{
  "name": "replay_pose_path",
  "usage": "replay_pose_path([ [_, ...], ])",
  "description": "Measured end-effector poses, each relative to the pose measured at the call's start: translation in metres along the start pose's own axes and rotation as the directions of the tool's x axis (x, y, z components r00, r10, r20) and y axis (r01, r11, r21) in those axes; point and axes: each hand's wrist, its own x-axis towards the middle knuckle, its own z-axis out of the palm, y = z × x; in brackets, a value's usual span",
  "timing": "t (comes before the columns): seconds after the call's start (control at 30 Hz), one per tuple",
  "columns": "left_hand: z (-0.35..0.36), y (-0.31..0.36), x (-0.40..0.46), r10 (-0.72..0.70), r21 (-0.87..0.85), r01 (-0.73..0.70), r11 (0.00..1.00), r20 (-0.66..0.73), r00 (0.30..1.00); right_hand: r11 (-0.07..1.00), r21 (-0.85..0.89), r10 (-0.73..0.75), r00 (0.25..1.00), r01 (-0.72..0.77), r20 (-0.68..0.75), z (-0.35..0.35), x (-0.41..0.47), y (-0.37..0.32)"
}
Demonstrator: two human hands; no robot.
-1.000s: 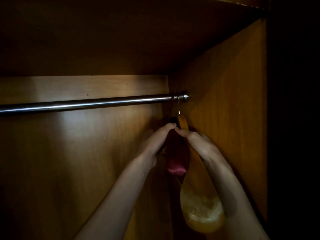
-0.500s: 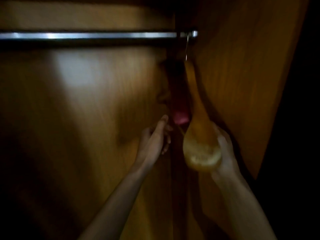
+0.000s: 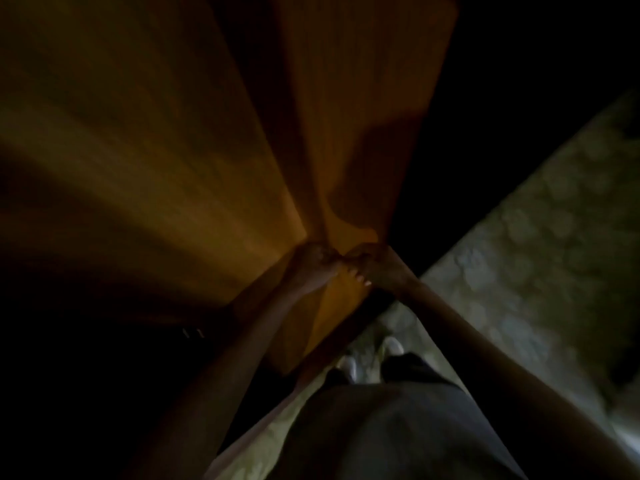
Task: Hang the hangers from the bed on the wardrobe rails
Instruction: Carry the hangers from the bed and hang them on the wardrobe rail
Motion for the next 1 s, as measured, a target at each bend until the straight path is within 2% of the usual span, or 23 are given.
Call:
replay_pose_path([
  [0.13, 0.06, -0.037, 0.013, -0.061, 0.185, 0.014, 0.983, 0.247, 0.967, 0.985, 0.03, 0.17, 0.982, -0.169, -0.076, 0.013, -0.017, 0.09],
  [0.27, 0.133, -0.062, 0.011, -0.179, 0.398, -0.023, 0.917, 0.465, 0.867, 0.912, 0.14, 0.404, 0.903, -0.386, -0.148, 0.026, -0.064, 0.185],
  [0.37, 0.193, -0.075, -0.003, -0.232, 0.499, -0.111, 0.859, 0.574, 0.786, 0.793, 0.31, 0.595, 0.777, -0.525, -0.207, 0.046, -0.118, 0.258],
  [0.47, 0.248, -0.079, -0.026, -0.274, 0.569, -0.218, 0.793, 0.652, 0.707, 0.624, 0.523, 0.753, 0.625, -0.581, -0.204, 0.08, -0.179, 0.32],
  [0.63, 0.342, -0.069, -0.077, -0.32, 0.612, -0.413, 0.674, 0.746, 0.584, 0.32, 0.783, 0.911, 0.399, -0.533, -0.101, 0.154, -0.284, 0.389],
  [0.77, 0.417, -0.049, -0.118, -0.368, 0.628, -0.489, 0.605, 0.765, 0.528, 0.068, 0.933, 0.963, 0.269, -0.353, 0.031, 0.214, -0.351, 0.42],
  [0.9, 0.484, -0.024, -0.148, -0.339, 0.62, -0.571, 0.538, 0.78, 0.527, -0.115, 0.974, 0.964, 0.214, -0.196, 0.157, 0.246, -0.39, 0.443],
  [1.0, 0.519, -0.006, -0.159, -0.291, 0.623, -0.586, 0.519, 0.773, 0.564, -0.157, 0.982, 0.959, 0.223, -0.101, 0.176, 0.233, -0.403, 0.471],
])
